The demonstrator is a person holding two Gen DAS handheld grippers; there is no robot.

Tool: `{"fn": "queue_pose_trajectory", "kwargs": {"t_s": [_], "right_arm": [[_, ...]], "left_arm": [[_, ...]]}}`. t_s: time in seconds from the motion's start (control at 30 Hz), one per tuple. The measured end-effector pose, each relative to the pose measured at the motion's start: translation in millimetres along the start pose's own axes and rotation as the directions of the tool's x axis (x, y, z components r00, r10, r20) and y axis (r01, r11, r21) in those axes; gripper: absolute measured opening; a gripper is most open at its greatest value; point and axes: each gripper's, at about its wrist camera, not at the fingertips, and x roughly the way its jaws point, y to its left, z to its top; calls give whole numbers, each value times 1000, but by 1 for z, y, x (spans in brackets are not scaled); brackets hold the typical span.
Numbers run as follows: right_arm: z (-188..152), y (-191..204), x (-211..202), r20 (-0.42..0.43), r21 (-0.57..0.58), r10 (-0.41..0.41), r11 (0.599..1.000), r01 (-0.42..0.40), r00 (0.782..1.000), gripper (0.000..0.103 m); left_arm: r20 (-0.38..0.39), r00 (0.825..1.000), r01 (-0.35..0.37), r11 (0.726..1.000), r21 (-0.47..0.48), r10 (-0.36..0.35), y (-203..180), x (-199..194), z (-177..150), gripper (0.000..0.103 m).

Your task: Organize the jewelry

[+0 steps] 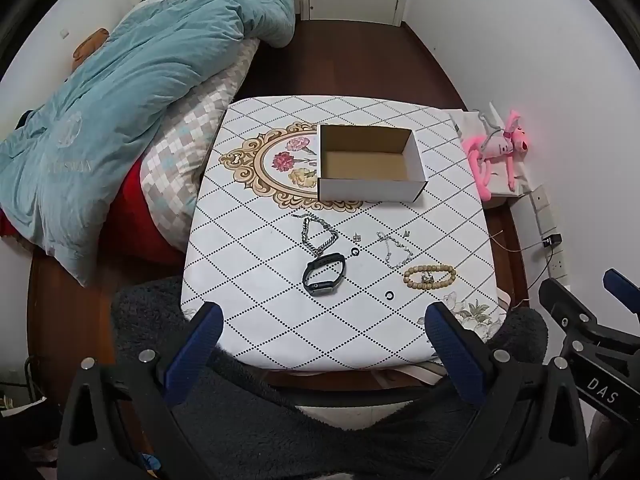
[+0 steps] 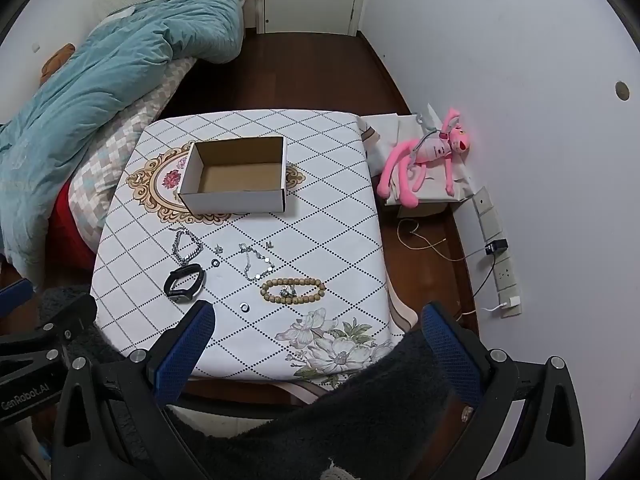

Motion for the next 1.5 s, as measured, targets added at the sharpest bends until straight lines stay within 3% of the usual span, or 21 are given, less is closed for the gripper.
{"fn": "queue_pose_trajectory", "kwargs": {"t_s": [0.67,1.5], "right_arm": [[8,-3,-27,17,3,3,1000,-3,1000,103],[10,-6,-29,25,4,5,1000,-5,1000,103]], "left_arm": [[19,1000,9,1000,-3,-9,1,-10,0,103],[33,999,15,1000,-6,-14,0,-19,6,103]]}}
